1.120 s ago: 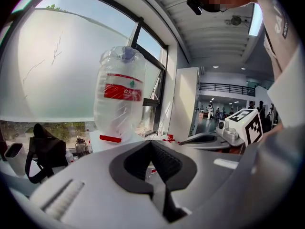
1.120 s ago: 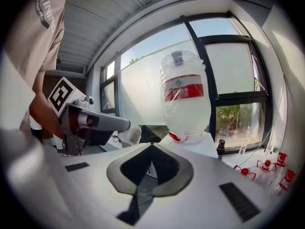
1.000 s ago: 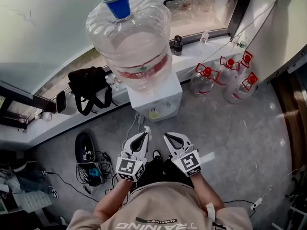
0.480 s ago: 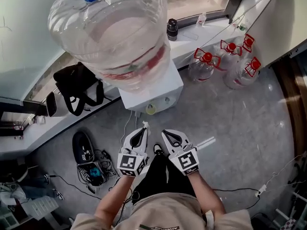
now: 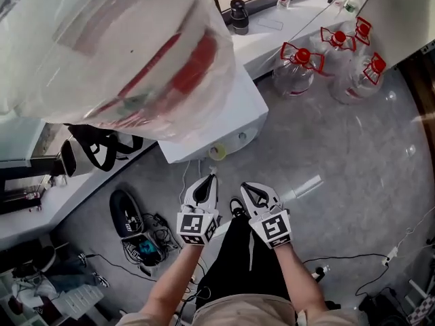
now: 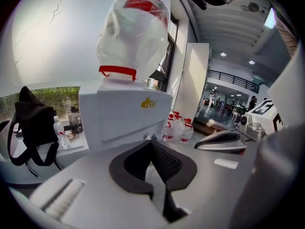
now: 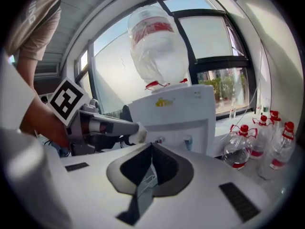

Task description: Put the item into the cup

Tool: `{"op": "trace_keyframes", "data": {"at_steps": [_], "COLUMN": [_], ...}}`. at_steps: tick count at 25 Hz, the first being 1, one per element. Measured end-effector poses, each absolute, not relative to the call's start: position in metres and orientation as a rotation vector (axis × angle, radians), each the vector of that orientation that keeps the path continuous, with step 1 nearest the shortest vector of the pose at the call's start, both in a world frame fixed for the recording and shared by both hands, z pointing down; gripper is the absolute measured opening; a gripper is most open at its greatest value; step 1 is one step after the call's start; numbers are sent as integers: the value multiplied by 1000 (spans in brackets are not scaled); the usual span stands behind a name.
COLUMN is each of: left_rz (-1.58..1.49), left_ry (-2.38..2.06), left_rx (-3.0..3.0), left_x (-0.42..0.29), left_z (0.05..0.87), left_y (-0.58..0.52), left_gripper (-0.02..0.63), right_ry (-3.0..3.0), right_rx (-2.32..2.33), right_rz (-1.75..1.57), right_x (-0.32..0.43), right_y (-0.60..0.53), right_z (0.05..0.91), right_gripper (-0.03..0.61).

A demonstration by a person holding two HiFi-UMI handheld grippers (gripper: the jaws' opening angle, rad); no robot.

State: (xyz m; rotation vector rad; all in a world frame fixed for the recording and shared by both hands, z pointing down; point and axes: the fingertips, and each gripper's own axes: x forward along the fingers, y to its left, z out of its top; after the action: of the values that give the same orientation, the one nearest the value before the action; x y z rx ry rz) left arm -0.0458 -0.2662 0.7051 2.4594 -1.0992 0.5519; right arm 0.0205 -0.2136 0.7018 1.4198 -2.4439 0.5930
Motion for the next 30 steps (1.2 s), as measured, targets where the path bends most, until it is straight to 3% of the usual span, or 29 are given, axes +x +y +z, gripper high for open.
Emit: {"op": "trace_keyframes", "data": {"at_steps": [14, 30], "left_rz": [675, 739], "left_ry": [-1128, -1143], "left_rx": [2340, 2317], "left_x": [-58, -52], "left_z": [843, 898], "left_y": [-305, -334], "left_gripper": [9, 9], "right_ry": [-2437, -2413], "right_rx": [1377, 1369], "right_rz": [672, 724], "right_x": [-3, 7], "right_y": [-238, -243], "right_z": [787, 829], "right_gripper": [11, 11]}}
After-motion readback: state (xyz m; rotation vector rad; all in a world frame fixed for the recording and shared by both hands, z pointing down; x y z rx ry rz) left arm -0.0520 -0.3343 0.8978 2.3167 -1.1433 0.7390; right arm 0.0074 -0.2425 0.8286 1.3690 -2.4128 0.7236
